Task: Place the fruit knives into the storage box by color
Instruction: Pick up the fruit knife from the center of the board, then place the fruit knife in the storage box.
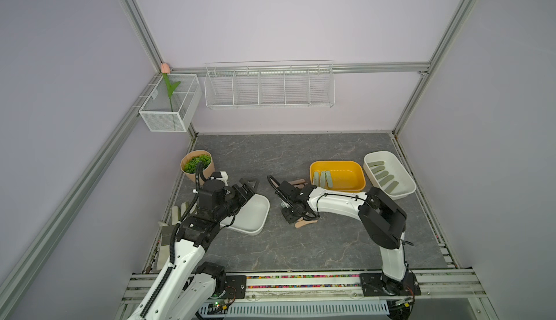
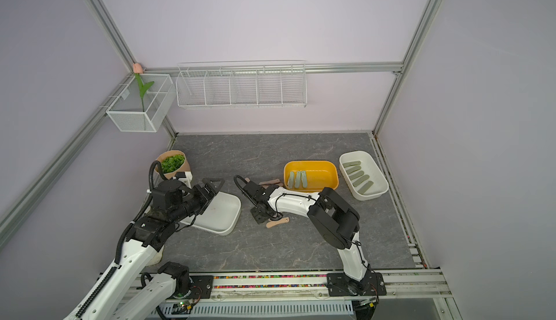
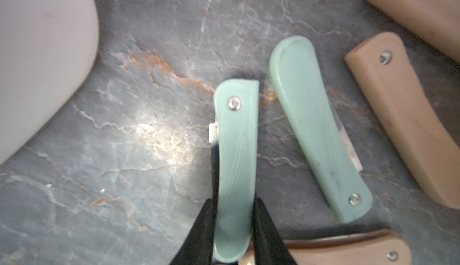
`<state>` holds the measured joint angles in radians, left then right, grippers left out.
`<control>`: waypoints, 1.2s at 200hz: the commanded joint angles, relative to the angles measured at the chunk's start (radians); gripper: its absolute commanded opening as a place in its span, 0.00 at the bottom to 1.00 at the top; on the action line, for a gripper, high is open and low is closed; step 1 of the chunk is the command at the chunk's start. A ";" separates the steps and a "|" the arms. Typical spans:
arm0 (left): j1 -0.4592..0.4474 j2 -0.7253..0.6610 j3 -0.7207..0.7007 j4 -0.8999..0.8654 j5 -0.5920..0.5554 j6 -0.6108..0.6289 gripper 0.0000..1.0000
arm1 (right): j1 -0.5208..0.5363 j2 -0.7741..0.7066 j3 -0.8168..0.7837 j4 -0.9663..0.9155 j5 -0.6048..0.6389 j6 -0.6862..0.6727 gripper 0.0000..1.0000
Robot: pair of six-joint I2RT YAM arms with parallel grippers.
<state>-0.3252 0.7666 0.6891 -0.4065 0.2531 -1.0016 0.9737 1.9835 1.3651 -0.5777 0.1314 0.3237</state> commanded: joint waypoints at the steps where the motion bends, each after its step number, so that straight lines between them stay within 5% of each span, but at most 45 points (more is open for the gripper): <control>1: 0.006 0.001 0.018 -0.013 -0.037 -0.023 0.99 | -0.023 -0.077 -0.015 0.027 -0.032 0.020 0.27; 108: -0.010 0.149 0.142 0.029 0.021 0.018 0.99 | -0.213 -0.291 -0.048 0.027 -0.098 0.010 0.27; 240: -0.354 0.614 0.446 0.170 0.000 0.054 0.99 | -0.640 -0.348 -0.154 0.039 -0.192 0.035 0.28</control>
<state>-0.6430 1.3231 1.0668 -0.2764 0.2512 -0.9627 0.3622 1.6199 1.2301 -0.5564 -0.0238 0.3435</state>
